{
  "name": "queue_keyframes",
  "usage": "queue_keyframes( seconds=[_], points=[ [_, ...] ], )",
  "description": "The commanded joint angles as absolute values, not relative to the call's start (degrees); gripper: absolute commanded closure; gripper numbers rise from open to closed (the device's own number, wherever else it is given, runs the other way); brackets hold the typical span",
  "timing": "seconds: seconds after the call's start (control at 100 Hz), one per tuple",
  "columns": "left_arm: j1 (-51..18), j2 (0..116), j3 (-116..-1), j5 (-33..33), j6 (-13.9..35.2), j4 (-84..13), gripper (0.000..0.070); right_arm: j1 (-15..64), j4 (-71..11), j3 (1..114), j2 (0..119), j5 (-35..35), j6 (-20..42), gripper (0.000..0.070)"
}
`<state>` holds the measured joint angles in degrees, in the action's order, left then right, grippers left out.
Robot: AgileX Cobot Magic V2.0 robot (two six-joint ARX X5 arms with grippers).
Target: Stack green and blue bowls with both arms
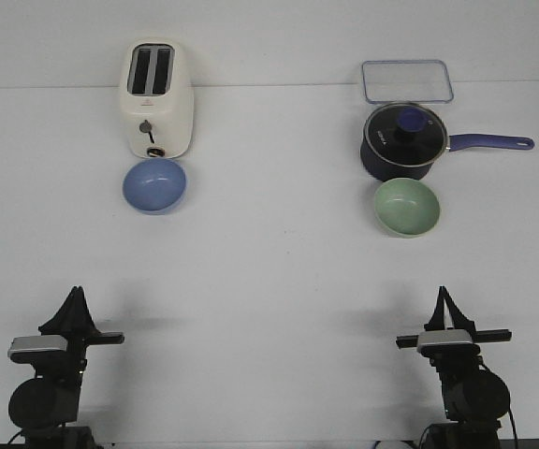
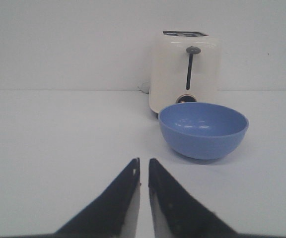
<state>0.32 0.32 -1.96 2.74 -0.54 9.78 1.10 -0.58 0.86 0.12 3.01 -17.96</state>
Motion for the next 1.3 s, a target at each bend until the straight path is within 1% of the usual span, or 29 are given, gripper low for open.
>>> queue_keyframes(
  seconds=[0.0, 0.72, 0.8, 0.84, 0.92, 1.03, 1.1, 1.13, 1.21, 1.29],
  points=[
    [0.36, 0.27, -0.80, 2.76, -0.71, 10.37, 0.0685, 1.10, 0.23, 0.75, 0.08, 3.01, -17.39, 0.0700],
    [0.36, 0.27, -0.80, 2.76, -0.71, 10.37, 0.0685, 1.10, 0.27, 0.75, 0.08, 3.01, -17.37, 0.0700],
    [0.36, 0.27, -0.80, 2.76, -0.71, 10.37, 0.0685, 1.13, 0.54, 0.75, 0.08, 2.66, -16.08, 0.0700],
    [0.36, 0.27, -0.80, 2.76, -0.71, 10.35, 0.0685, 1.13, 0.62, 0.73, 0.08, 2.11, -14.41, 0.0700],
    [0.36, 0.27, -0.80, 2.76, -0.71, 10.37, 0.0685, 1.13, 0.62, 0.75, 0.08, 0.84, -8.36, 0.0700],
    [0.36, 0.27, -0.80, 2.76, -0.71, 10.37, 0.0685, 1.10, 0.97, 0.75, 0.08, 0.01, 2.48, 0.0700],
    [0.36, 0.27, -0.80, 2.76, -0.71, 10.37, 0.0685, 1.10, 1.56, 0.75, 0.08, 0.32, 11.33, 0.0700],
    [0.36, 0.27, -0.80, 2.76, -0.71, 10.35, 0.0685, 1.10, 1.76, 0.75, 0.08, 0.58, 13.93, 0.0700],
    [0.36, 0.27, -0.80, 2.76, -0.71, 10.37, 0.0685, 1.08, 0.97, 1.48, 0.10, 0.54, 18.02, 0.0700],
    [0.36, 0.27, -0.80, 2.76, -0.71, 10.35, 0.0685, 1.08, -2.13, 3.84, 0.75, 0.47, 19.53, 0.0700]
  ],
)
